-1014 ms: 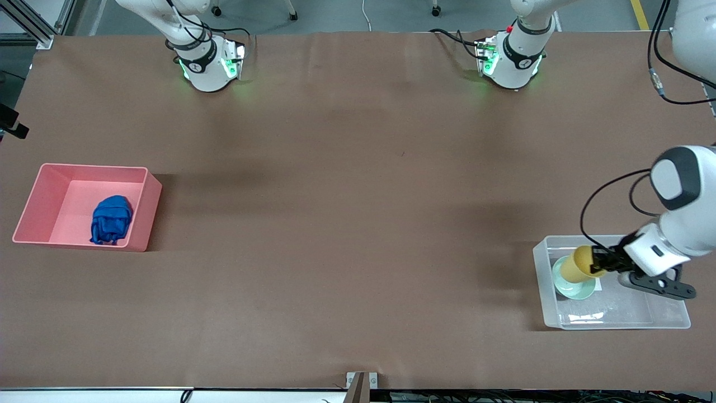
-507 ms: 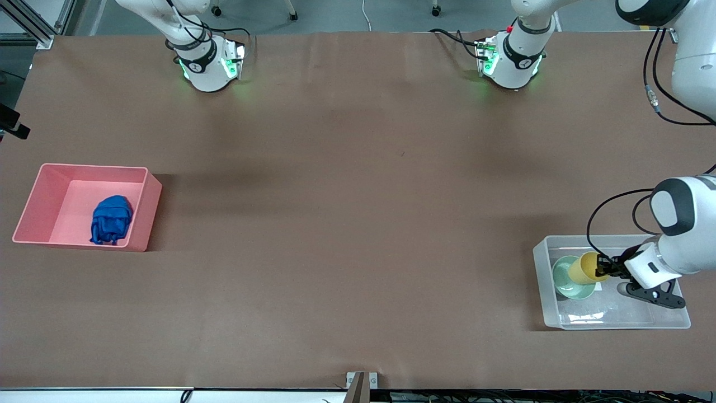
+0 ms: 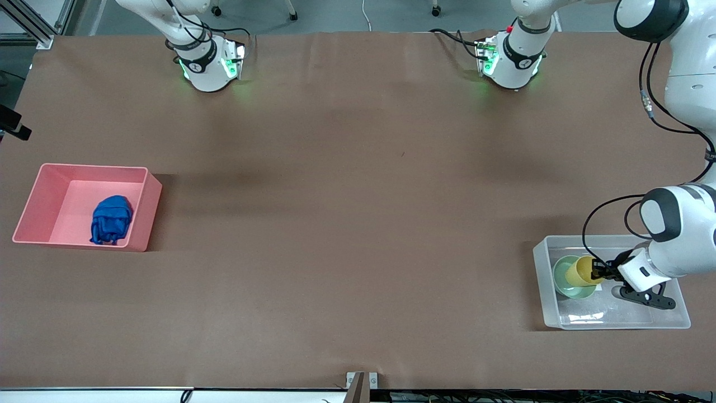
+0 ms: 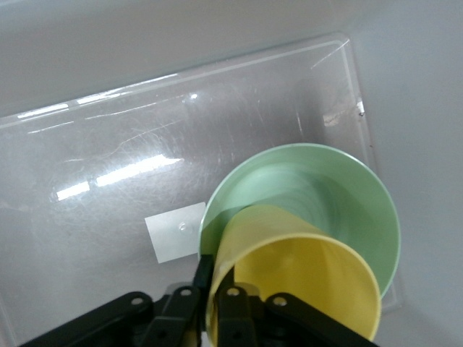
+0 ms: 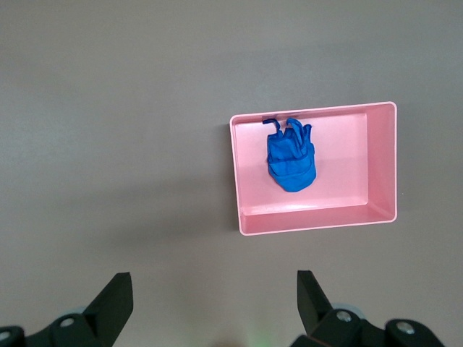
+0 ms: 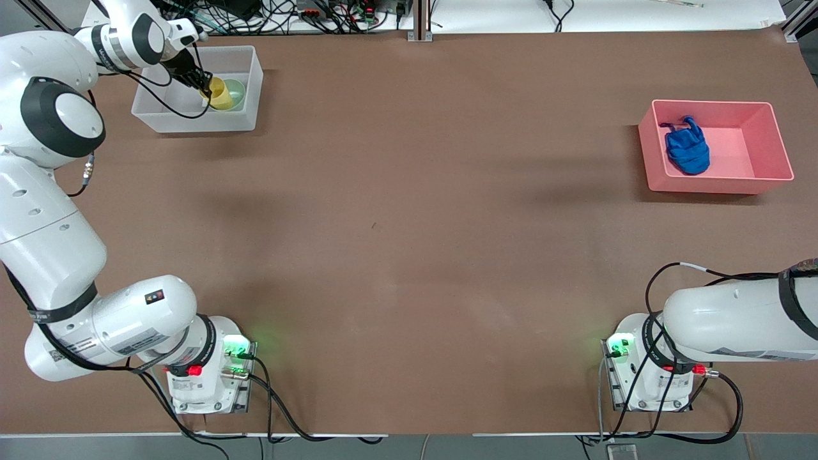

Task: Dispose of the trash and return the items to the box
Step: 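Lower the cup into the green bowl and open the left gripper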

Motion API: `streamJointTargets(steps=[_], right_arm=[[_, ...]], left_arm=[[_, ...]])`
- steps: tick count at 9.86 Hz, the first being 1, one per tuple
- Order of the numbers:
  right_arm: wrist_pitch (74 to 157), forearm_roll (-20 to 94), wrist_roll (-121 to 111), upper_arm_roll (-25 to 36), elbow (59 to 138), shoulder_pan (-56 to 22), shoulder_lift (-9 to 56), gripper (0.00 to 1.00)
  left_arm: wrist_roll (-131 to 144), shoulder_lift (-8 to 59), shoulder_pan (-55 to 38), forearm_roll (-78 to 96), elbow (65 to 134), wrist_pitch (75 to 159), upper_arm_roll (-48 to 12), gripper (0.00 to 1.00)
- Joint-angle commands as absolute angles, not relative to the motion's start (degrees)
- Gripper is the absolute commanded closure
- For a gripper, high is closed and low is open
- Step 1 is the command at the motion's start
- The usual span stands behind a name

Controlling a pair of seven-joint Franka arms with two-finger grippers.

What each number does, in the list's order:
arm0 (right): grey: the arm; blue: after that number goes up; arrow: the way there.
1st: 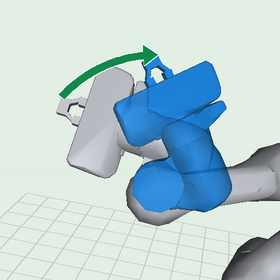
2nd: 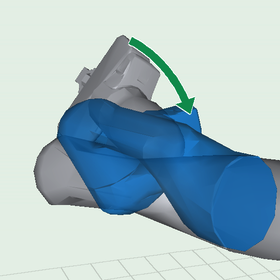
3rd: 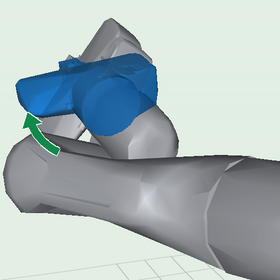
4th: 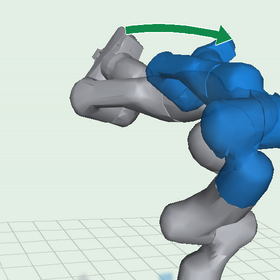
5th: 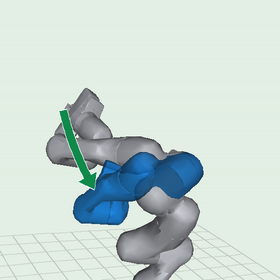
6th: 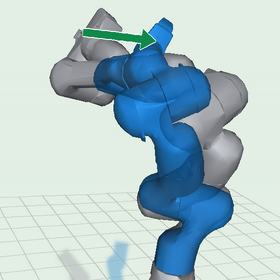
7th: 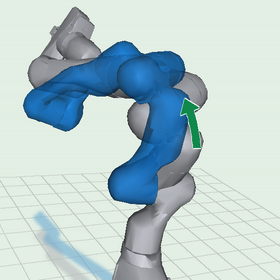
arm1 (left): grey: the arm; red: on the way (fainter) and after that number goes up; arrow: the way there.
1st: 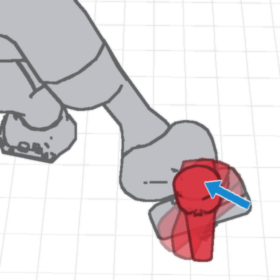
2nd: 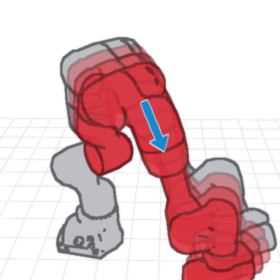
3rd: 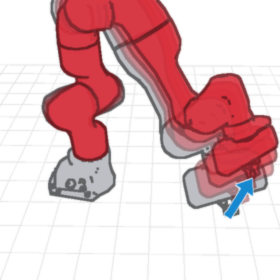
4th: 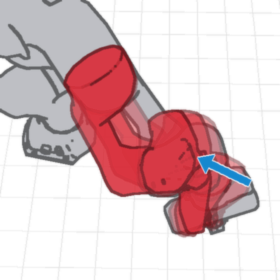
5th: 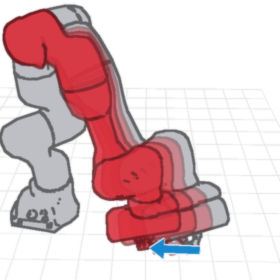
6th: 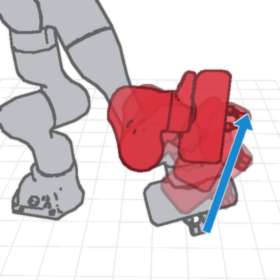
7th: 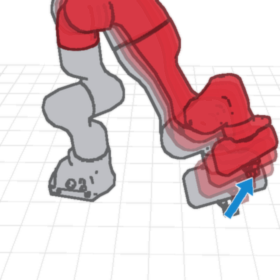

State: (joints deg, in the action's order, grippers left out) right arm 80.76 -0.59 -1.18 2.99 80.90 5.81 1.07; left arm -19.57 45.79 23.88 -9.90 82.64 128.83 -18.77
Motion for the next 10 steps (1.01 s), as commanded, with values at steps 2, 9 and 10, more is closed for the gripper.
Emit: streamJointTargets(steps=[2, 9, 10], right_arm=[[80.6, 0.1, -1.8, 2.6, 81.4, 6.3, 0.7, 0.0], [80.5, 0.0, -1.8, 2.6, 81.4, 6.4, 0.7, 0.0], [80.5, 0.0, -1.8, 2.6, 81.4, 6.4, 0.7, 0.0]], left_arm=[[-19.1, 44.7, 23.6, -11.1, 81.7, 128.5, -18.5, 0.24], [-9.8, 25.0, 22.8, -10.6, 87.3, 114.4, -25.0, 0.0], [-9.7, 23.6, 22.9, -10.4, 87.2, 111.7, -25.7, 0.0]])
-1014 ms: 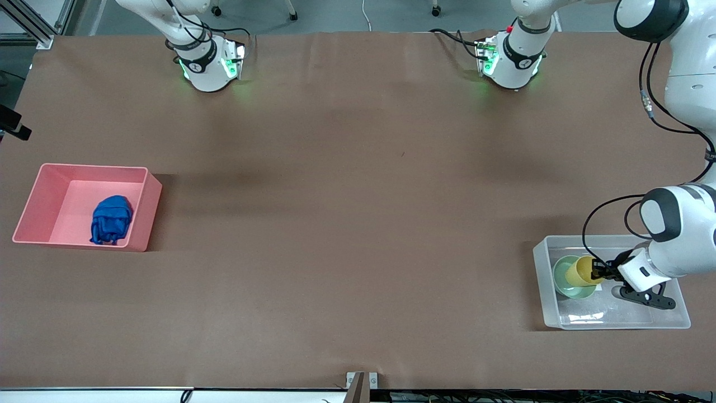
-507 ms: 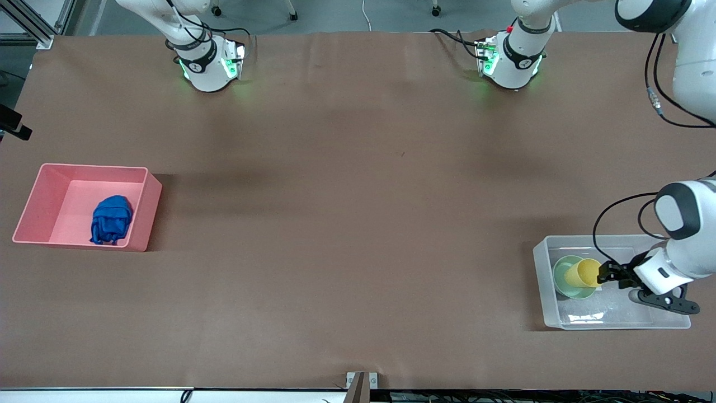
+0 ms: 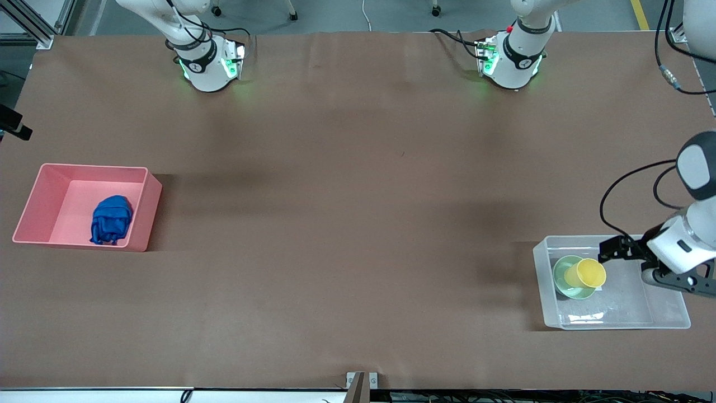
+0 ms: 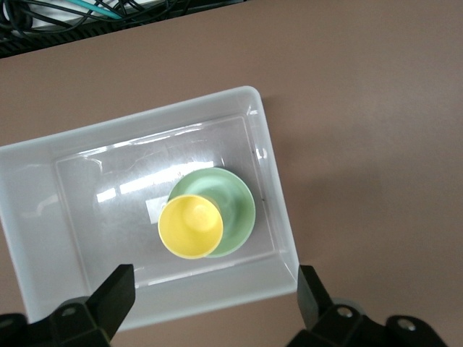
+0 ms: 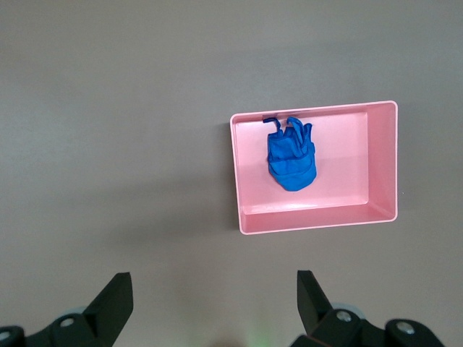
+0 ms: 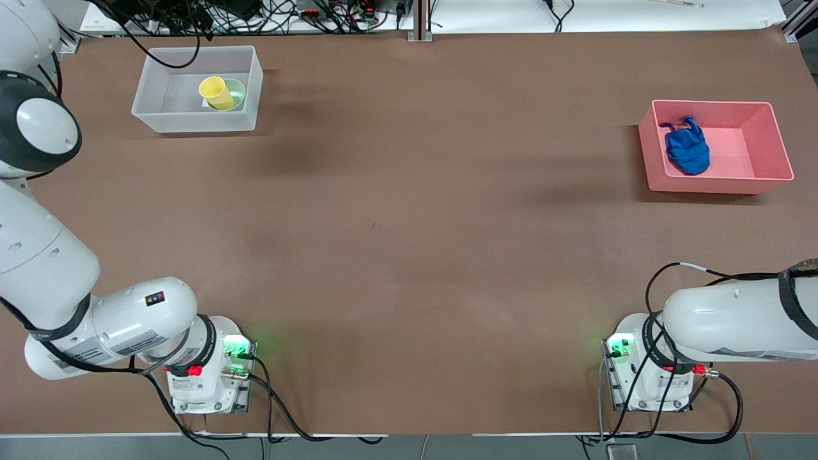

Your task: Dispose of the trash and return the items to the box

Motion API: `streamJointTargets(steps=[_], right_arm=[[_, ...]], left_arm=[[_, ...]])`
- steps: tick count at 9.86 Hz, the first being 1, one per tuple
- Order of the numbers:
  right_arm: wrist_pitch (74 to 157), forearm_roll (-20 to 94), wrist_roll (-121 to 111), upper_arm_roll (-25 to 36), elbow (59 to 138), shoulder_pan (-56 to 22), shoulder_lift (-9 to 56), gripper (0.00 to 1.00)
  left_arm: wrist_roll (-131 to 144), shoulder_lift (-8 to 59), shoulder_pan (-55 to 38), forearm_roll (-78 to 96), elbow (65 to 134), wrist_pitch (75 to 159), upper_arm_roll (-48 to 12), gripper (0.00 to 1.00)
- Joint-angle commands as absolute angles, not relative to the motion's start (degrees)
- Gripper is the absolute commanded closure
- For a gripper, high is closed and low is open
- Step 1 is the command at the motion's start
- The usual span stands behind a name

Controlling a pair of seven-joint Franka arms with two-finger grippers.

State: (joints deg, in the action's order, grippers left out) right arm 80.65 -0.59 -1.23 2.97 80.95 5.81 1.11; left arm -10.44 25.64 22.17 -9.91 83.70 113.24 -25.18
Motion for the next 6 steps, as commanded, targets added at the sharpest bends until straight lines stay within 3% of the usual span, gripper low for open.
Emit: streamJointTargets(steps=[1, 6], right_arm=[[80.5, 0.0, -1.8, 2.6, 81.4, 6.3, 0.7, 0.0], [80.2, 0.0, -1.8, 2.7, 81.4, 6.1, 0.6, 0.0]], left_arm=[[-9.5, 21.8, 22.9, -10.3, 87.1, 109.8, -26.1, 0.0], [-6.8, 11.7, 23.1, -5.5, 86.6, 100.3, -28.2, 0.0]])
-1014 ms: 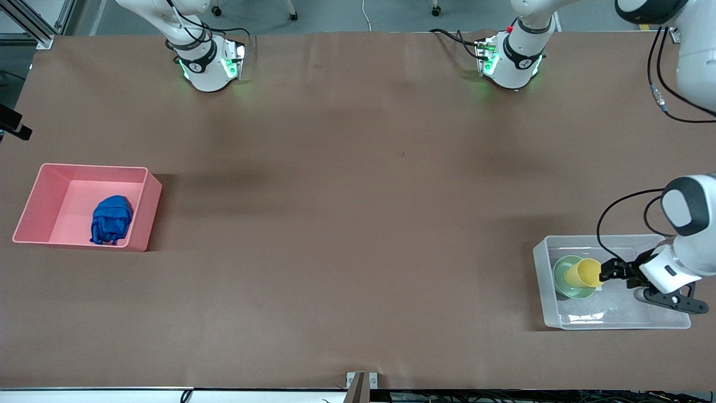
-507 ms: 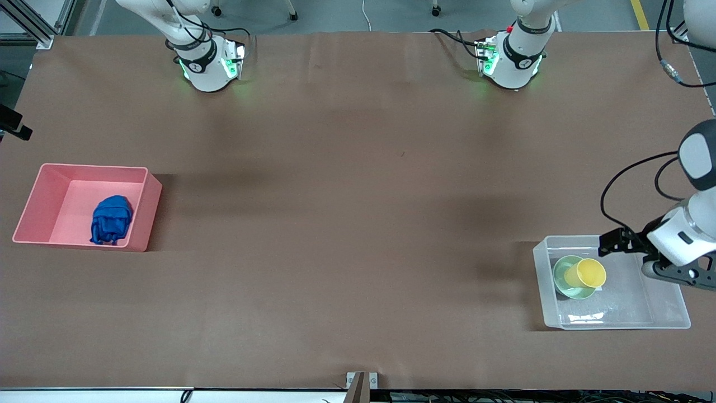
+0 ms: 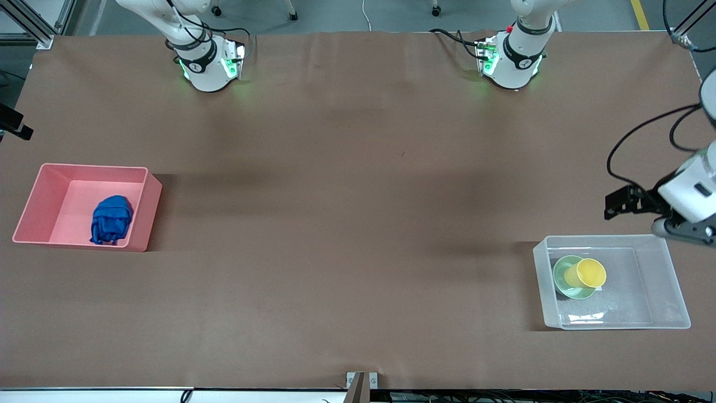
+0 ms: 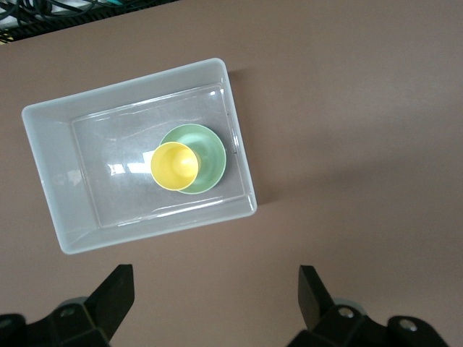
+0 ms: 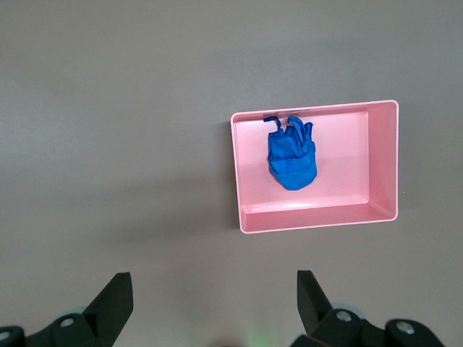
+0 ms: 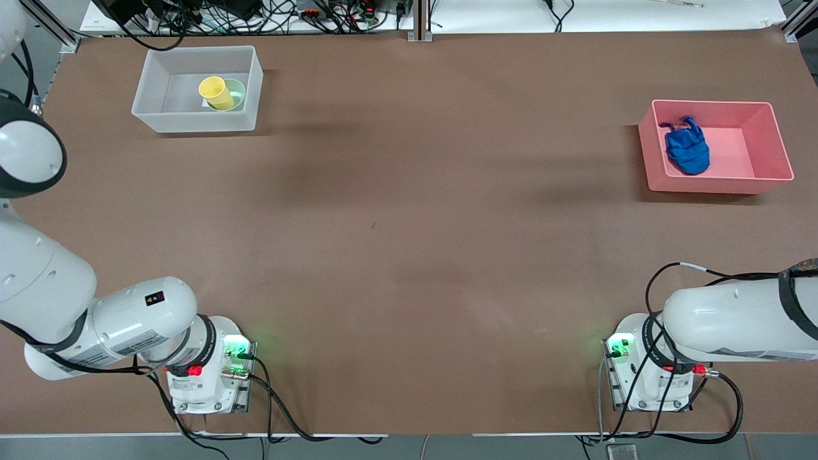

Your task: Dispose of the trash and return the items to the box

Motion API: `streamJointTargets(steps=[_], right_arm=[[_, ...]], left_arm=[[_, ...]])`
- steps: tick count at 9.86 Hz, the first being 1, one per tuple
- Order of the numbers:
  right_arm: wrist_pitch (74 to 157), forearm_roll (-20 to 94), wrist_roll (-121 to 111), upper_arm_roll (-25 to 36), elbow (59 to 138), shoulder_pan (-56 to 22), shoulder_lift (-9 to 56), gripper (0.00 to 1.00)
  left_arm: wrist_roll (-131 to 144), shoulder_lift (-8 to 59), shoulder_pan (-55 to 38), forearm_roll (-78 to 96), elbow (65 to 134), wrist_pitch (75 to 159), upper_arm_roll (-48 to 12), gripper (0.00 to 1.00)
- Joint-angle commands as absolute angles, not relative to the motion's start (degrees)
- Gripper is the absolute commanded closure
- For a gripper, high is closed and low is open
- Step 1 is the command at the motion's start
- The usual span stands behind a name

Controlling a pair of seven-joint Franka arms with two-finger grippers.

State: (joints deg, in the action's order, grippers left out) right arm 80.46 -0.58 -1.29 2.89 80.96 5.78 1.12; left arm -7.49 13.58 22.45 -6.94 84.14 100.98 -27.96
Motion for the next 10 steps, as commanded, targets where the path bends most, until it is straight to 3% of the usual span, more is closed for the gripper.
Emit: streamJointTargets(steps=[1, 3, 8, 10], right_arm=[[80.2, 0.0, -1.8, 2.7, 81.4, 6.1, 0.6, 0.0], [80.2, 0.1, -1.8, 2.8, 81.4, 6.1, 0.6, 0.0], [80.2, 0.0, -1.8, 4.5, 81.4, 4.5, 0.7, 0.0], [80.2, 0.0, -1.8, 4.8, 81.4, 4.4, 0.6, 0.0]], left_arm=[[-6.5, 9.3, 23.1, -3.9, 86.6, 98.3, -28.0, 0.0], [-6.2, 5.5, 21.2, -3.4, 86.9, 94.2, -26.7, 0.0], [-6.0, 0.4, -2.2, 1.1, 87.0, 89.7, -2.0, 0.0], [-5.9, -0.5, -2.6, 1.1, 87.4, 87.8, -1.1, 0.0]])
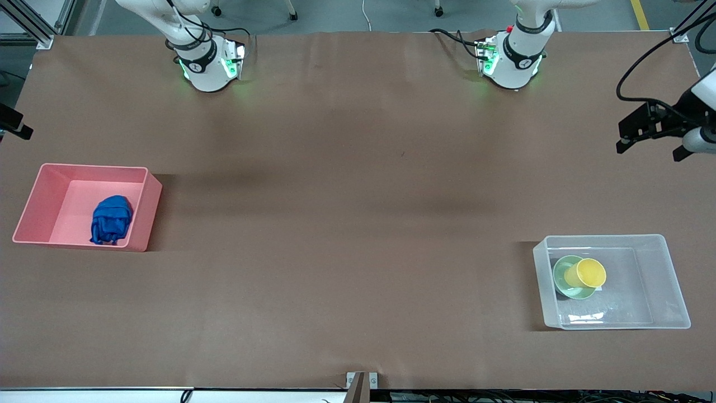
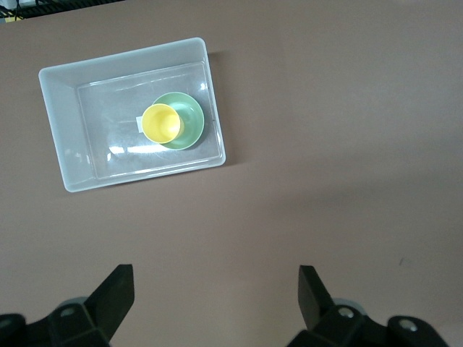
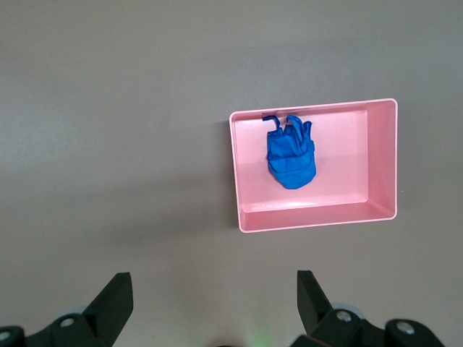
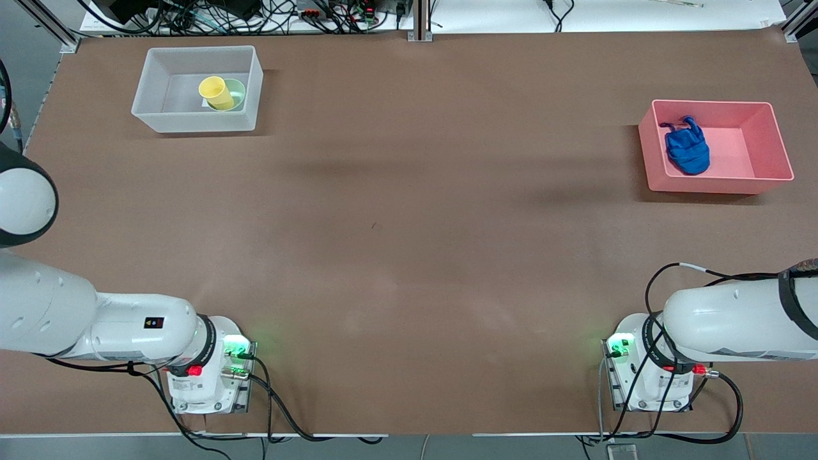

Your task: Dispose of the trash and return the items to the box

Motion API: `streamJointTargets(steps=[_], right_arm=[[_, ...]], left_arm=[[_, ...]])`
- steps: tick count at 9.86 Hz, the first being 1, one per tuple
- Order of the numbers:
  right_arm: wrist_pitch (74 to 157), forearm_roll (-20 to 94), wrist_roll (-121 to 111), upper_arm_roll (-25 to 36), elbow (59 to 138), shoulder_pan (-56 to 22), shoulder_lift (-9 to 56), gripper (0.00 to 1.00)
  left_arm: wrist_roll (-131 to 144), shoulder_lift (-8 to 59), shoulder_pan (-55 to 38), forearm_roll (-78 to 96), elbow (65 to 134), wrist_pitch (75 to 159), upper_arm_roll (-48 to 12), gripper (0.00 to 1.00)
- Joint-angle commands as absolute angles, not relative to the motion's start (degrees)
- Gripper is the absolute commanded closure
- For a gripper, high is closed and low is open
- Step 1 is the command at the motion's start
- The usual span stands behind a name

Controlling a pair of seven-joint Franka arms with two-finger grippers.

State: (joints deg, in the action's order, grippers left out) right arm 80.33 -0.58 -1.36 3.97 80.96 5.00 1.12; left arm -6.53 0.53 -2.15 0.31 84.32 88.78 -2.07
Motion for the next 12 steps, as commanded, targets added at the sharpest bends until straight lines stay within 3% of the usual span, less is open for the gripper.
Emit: streamJointTargets(steps=[1, 12], right_arm=[[80.2, 0.1, -1.8, 4.6, 81.4, 5.0, 0.6, 0.0], [80.2, 1.3, -1.9, 4.5, 81.4, 5.6, 0.6, 0.0]], left_arm=[[-5.8, -1.4, -3.2, 1.1, 88.4, 87.6, -0.9, 0.0], [-1.1, -1.6, -2.7, 0.6, 89.6, 87.8, -0.6, 0.0]])
